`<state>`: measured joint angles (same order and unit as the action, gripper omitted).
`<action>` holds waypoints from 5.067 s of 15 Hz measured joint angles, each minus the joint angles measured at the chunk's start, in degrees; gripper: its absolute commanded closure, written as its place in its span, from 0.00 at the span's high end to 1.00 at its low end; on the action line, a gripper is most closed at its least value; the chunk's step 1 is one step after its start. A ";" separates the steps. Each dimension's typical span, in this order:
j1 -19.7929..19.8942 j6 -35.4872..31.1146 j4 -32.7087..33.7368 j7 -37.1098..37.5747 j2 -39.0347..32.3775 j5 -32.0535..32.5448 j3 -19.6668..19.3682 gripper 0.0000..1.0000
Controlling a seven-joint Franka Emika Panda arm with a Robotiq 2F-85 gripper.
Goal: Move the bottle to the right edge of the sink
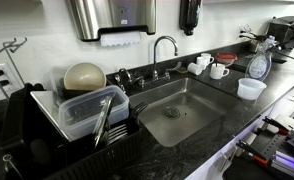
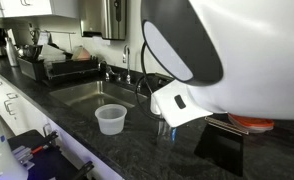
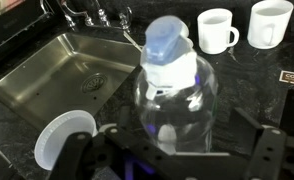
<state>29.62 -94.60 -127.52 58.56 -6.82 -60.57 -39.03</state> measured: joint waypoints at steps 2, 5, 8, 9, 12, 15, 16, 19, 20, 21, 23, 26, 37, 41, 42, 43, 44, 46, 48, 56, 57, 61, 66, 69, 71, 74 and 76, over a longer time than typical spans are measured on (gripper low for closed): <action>-0.87 -0.67 0.01 0.00 -0.19 -0.48 0.68 1.00; -1.80 -2.04 0.01 0.00 -1.07 -1.38 1.83 0.93; -2.01 -2.99 0.02 0.00 -2.22 -2.87 2.40 0.58; -2.00 -3.21 0.02 0.00 -2.52 -3.54 2.43 0.53; -1.96 -4.21 0.02 0.00 -2.85 -4.88 2.42 0.40; -1.82 -4.71 0.04 0.00 -2.85 -5.81 2.34 0.35; -1.74 -4.74 0.05 0.00 -2.85 -6.03 2.33 0.35; -1.58 -4.75 0.27 -0.13 -2.76 -6.23 2.25 0.35; -1.55 -4.75 0.44 -0.36 -2.60 -6.23 2.20 0.35; -1.55 -4.76 0.59 -0.77 -2.32 -6.22 2.12 0.35; -1.53 -4.76 0.75 -2.18 -1.14 -5.99 1.91 0.35; -1.47 -4.16 0.45 -4.88 2.33 -4.60 1.68 0.35; -1.66 14.62 -3.65 -17.39 14.92 15.44 3.67 0.60; -1.66 14.87 -3.51 -17.83 14.92 16.13 3.88 0.60; -1.66 14.89 -3.50 -17.83 14.92 16.14 3.88 0.60; -1.66 14.89 -3.50 -17.84 14.92 16.14 3.88 0.60; -1.66 14.91 -3.50 -17.84 14.92 16.14 3.88 0.60; -1.66 14.92 -3.49 -17.85 14.92 16.14 3.88 0.35; -1.64 14.91 -3.47 -17.85 14.83 16.06 3.99 0.35; -5.55 17.21 5.56 -17.84 10.27 17.05 11.75 0.35; -6.14 18.19 6.55 -17.92 9.14 17.42 12.67 0.35; -7.05 21.80 8.54 -19.90 4.92 17.71 14.23 0.35; -7.66 26.29 10.04 -23.15 1.96 17.40 15.50 0.35; -8.90 27.00 10.65 -24.35 0.20 17.39 16.90 0.35; -9.86 27.00 11.05 -24.87 -1.19 17.27 17.86 0.35; -10.18 26.99 11.34 -25.11 -1.77 16.77 18.09 0.35; -10.17 26.90 11.38 -25.12 -1.82 16.73 18.08 0.35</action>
<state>19.44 -67.70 -116.14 33.45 -8.64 -43.84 -20.95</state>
